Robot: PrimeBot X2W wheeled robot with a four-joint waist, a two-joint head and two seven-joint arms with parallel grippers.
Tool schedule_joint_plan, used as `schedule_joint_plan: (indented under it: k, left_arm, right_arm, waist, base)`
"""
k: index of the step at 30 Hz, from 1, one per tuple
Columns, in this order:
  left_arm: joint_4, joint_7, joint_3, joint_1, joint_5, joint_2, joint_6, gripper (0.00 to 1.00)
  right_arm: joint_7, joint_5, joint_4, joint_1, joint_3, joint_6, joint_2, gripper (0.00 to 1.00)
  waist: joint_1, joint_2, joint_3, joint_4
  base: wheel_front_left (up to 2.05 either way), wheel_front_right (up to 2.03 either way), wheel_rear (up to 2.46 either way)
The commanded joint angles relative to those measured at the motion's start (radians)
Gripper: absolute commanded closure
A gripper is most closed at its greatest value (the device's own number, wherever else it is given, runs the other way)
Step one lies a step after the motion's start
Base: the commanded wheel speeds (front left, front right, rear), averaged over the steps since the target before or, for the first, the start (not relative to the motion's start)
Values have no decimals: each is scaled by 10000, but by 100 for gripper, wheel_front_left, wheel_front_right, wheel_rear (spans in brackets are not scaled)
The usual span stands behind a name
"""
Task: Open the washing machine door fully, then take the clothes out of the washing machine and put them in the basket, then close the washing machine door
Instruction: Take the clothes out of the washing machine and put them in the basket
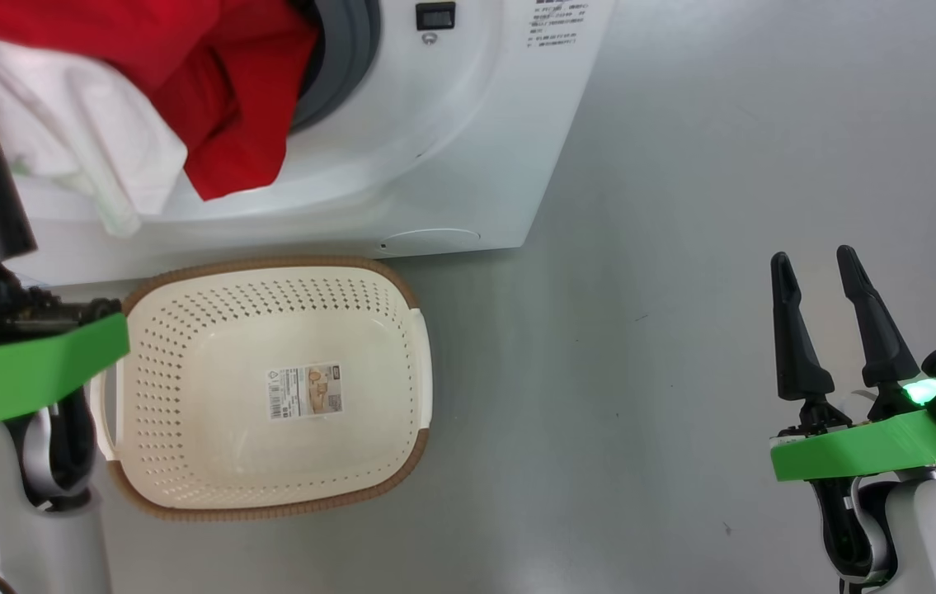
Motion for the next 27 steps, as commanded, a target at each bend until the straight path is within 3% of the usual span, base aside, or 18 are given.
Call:
schedule_joint_plan:
  k: [1,14,27]
  left_arm:
    - [-214,-47,253,312,60,177,-39,100]
    - [2241,-47,87,1351,-128,129,-3,100]
    - [5227,-47,-563,862,-83,127,74,100]
  right_arm:
    - [-63,-68,-244,221,237,65,-9,0]
    - [-63,52,-310,16,255,65,-8,0]
    - [-63,72,-389,-410,293,65,-8,0]
  waist:
    - [0,0,33,8]
    - [0,0,579,-111]
    - [0,0,1319,-183]
  base:
    - [0,0,0]
    - [0,0,0]
    - [0,0,0]
